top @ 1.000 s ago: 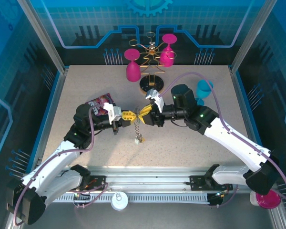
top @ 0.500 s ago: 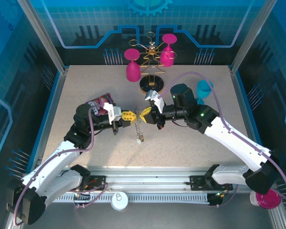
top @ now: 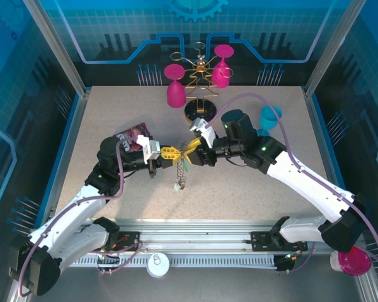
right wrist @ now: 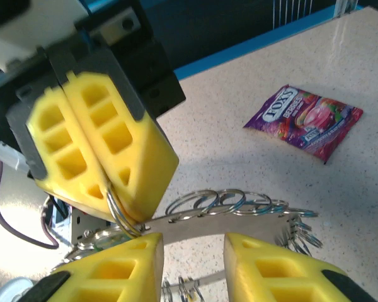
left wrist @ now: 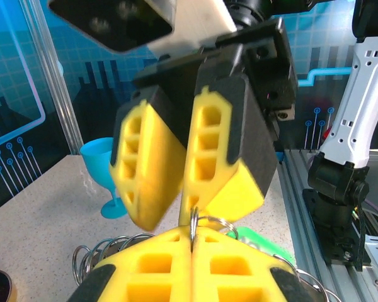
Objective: Put the keys on the keyring
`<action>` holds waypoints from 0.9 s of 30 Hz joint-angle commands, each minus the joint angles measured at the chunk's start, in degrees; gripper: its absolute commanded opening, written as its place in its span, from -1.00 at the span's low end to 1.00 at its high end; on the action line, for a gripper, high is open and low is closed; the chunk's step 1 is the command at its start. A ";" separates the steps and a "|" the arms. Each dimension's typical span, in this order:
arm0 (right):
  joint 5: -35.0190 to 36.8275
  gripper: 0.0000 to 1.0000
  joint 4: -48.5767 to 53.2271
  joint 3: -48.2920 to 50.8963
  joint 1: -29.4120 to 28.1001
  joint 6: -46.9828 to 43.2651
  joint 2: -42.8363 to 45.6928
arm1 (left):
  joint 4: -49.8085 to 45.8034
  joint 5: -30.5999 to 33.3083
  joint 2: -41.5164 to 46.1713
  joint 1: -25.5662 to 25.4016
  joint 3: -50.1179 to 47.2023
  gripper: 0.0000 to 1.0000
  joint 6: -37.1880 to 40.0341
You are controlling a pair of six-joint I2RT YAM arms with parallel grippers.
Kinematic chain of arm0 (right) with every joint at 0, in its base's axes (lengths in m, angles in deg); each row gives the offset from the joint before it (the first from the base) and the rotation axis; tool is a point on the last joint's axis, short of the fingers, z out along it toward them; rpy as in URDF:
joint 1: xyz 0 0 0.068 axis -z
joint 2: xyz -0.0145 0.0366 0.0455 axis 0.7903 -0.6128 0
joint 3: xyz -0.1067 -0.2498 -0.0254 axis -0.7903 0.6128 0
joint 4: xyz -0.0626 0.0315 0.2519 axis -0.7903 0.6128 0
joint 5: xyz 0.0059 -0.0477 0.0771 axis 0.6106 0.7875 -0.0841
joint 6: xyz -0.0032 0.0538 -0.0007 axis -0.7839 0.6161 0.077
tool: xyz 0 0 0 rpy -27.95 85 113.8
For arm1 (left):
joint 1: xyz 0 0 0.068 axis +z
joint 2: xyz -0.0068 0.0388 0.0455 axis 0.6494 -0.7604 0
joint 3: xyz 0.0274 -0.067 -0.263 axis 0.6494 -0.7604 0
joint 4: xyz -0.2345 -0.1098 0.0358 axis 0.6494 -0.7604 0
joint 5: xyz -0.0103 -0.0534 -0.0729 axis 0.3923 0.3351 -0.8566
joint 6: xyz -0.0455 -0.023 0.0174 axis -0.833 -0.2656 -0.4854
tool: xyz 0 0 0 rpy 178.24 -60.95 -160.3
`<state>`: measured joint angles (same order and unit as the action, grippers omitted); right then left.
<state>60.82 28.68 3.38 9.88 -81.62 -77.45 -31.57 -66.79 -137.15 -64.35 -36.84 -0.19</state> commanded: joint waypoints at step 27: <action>-3.11 -1.00 -2.46 -2.47 -3.11 -16.52 -1.49 | 4.54 -2.17 -0.13 -0.31 1.98 -1.00 -1.67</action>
<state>58.48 26.58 3.14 7.79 -96.84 -77.54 -30.37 -67.23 -137.52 -64.07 -36.84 -1.65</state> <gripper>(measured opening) 0.058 0.051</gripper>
